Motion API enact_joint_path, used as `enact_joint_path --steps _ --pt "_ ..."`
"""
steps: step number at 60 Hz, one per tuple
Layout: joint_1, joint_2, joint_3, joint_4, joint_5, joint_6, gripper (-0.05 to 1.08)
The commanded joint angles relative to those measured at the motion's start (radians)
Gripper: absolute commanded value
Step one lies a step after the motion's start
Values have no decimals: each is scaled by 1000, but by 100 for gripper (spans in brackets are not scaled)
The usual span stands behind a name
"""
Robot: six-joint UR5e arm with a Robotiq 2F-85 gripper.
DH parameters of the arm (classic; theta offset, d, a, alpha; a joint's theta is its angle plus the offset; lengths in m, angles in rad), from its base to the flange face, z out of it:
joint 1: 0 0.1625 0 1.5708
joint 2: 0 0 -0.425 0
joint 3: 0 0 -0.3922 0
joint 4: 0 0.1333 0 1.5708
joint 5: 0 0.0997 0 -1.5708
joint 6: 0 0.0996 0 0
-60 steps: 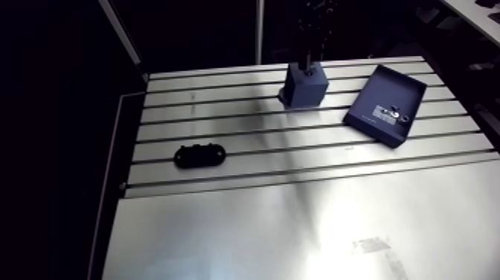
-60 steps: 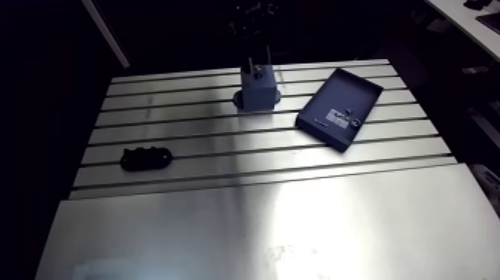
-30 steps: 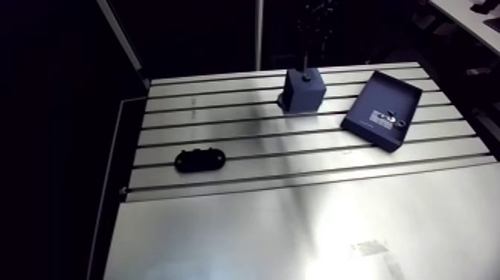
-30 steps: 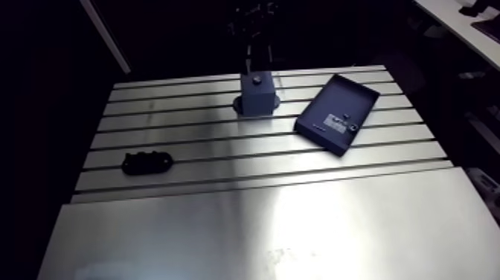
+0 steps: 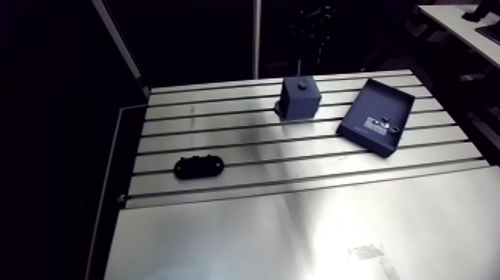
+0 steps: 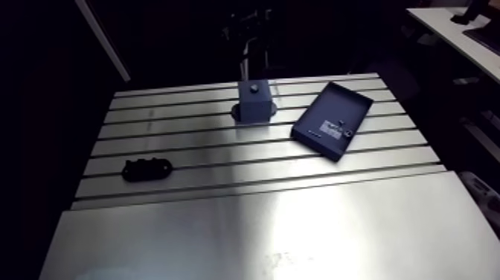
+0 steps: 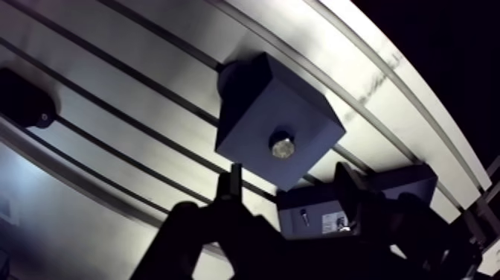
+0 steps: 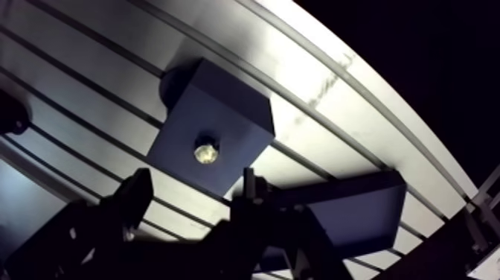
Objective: Pick up the M10 bolt and insert it into the hex recess until seated.
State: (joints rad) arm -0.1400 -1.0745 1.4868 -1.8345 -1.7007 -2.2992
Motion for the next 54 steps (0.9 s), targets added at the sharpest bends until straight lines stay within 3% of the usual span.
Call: enact_joint_path --steps 1,6,8,9,11,13,15,19,30,54 --pt "-9 -6 2 2 14 206 36" --pt "-9 -7 1 5 21 273 46" --pt "-10 -9 2 3 30 326 59" --pt "-10 -9 2 3 30 326 59" --pt "-10 -11 1 3 31 379 75" --pt "-10 -11 1 3 31 379 75" --pt "-10 -12 0 6 29 429 90" --pt "-9 -12 2 10 31 456 98" --pt "-9 -12 6 11 34 468 105" --pt "-9 -17 37 13 54 494 107"
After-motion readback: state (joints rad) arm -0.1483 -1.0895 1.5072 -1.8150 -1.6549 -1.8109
